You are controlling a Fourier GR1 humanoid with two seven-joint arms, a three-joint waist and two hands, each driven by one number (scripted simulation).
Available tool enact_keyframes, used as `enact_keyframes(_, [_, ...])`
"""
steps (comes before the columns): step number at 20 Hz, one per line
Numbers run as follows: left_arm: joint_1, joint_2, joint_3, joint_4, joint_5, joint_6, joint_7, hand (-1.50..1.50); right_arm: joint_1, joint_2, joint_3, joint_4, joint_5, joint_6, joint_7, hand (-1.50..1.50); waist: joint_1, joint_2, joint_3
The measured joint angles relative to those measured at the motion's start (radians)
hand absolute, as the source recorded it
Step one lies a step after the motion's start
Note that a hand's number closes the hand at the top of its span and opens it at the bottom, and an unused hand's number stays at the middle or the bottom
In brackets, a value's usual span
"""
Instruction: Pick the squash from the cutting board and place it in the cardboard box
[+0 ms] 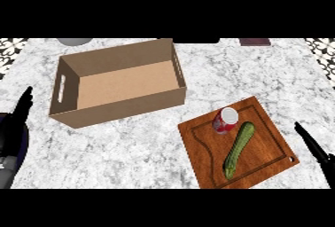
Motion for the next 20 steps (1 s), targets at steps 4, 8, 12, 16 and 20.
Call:
enact_keyframes(4, [0.006,-0.008,0.0,-0.004,-0.012,0.0,-0.004,0.0,-0.053,-0.075,0.048,-0.086,0.065,0.083,0.2,-1.5,0.006,0.0,-0.001])
enact_keyframes(8, [-0.018,-0.027,-0.005,0.011,-0.029,0.005,0.008,0.0,-0.103,-0.12,0.114,-0.149,0.127,0.181,0.38,-1.5,0.005,0.0,-0.001])
enact_keyframes(12, [-0.009,-0.038,0.004,0.004,-0.04,-0.004,0.005,0.0,-0.204,-0.084,0.16,-0.14,0.145,0.284,0.521,-1.5,0.009,0.001,0.001])
enact_keyframes(16, [-0.003,-0.049,0.025,0.002,-0.056,-0.021,0.002,0.0,-0.255,-0.039,0.181,-0.115,0.197,0.339,0.594,-1.5,0.006,0.0,0.001])
enact_keyframes(20, [0.018,-0.075,0.045,-0.028,-0.086,-0.029,0.015,0.0,-0.309,0.022,0.178,-0.086,0.252,0.39,0.64,-1.5,0.005,0.0,0.002])
